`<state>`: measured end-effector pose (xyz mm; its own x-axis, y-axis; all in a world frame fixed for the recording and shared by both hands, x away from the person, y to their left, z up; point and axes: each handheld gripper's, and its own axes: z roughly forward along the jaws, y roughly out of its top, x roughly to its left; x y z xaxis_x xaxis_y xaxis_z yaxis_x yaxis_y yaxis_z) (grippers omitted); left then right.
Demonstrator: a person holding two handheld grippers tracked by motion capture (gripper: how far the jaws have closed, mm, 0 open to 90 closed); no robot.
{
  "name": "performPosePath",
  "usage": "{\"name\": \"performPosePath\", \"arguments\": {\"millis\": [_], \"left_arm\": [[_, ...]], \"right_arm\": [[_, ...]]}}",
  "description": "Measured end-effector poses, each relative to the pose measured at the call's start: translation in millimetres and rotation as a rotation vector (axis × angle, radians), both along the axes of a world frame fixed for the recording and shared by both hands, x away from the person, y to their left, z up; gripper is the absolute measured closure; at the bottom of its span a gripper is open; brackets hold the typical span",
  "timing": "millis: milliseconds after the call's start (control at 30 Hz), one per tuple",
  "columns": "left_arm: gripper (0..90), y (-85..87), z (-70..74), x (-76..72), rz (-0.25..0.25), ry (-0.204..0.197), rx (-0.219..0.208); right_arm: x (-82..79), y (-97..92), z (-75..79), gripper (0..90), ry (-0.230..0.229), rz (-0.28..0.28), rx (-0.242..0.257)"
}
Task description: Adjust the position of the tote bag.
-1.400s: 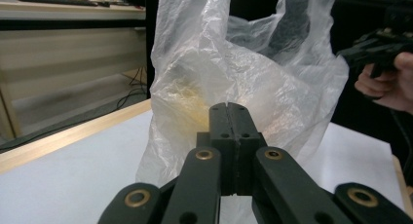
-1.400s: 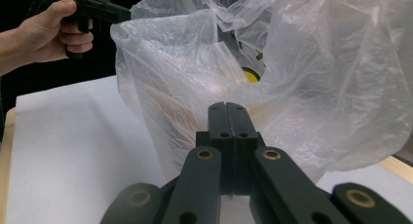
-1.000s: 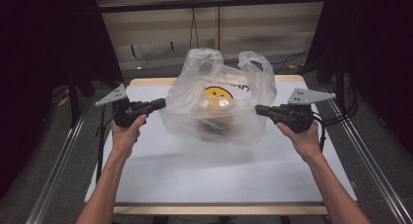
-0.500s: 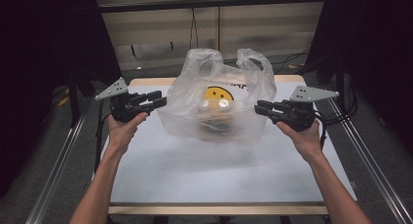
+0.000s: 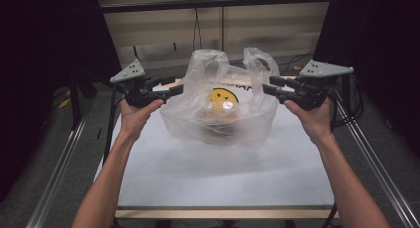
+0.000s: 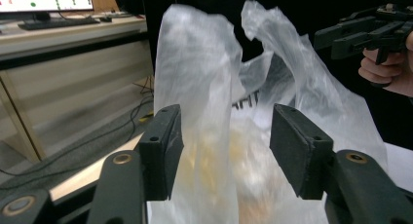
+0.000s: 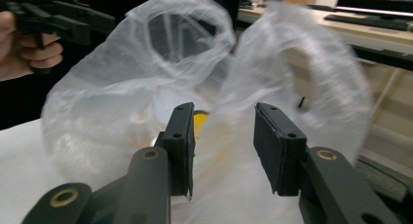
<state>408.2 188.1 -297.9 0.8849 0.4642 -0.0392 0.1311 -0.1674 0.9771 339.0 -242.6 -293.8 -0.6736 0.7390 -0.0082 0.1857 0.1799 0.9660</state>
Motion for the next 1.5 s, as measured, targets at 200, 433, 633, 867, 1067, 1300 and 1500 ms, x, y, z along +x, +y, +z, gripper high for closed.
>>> {"name": "performPosePath", "arguments": {"millis": [200,433,633,867,1067,1300,1500], "left_arm": [[40.9,-17.2,6.6,10.6,0.003,-0.003,0.003],[34.0,-38.1,3.2,25.4,0.005,0.014,0.042],[70.1,-45.0,-0.7,28.7,0.011,0.013,0.105],[90.0,-34.4,3.3,26.1,-0.011,0.01,0.099],[90.0,-17.2,13.2,21.3,-0.006,0.003,0.053],[90.0,16.3,24.0,17.3,0.043,-0.012,0.026],[90.0,43.1,19.2,14.4,0.066,-0.005,0.033]], "right_arm": [[6.0,-15.1,6.7,50.5,0.003,-0.064,0.002],[23.2,-12.1,-5.2,43.4,0.044,-0.103,-0.048],[32.6,-1.7,-13.1,73.8,0.068,-0.089,-0.065],[34.2,3.7,-13.2,90.0,0.081,-0.038,-0.05],[30.6,0.6,-2.8,90.0,0.055,-0.018,-0.015],[22.7,-11.5,20.7,90.0,0.001,-0.005,0.033],[17.4,-18.1,27.7,90.0,-0.022,0.001,0.046]]}}
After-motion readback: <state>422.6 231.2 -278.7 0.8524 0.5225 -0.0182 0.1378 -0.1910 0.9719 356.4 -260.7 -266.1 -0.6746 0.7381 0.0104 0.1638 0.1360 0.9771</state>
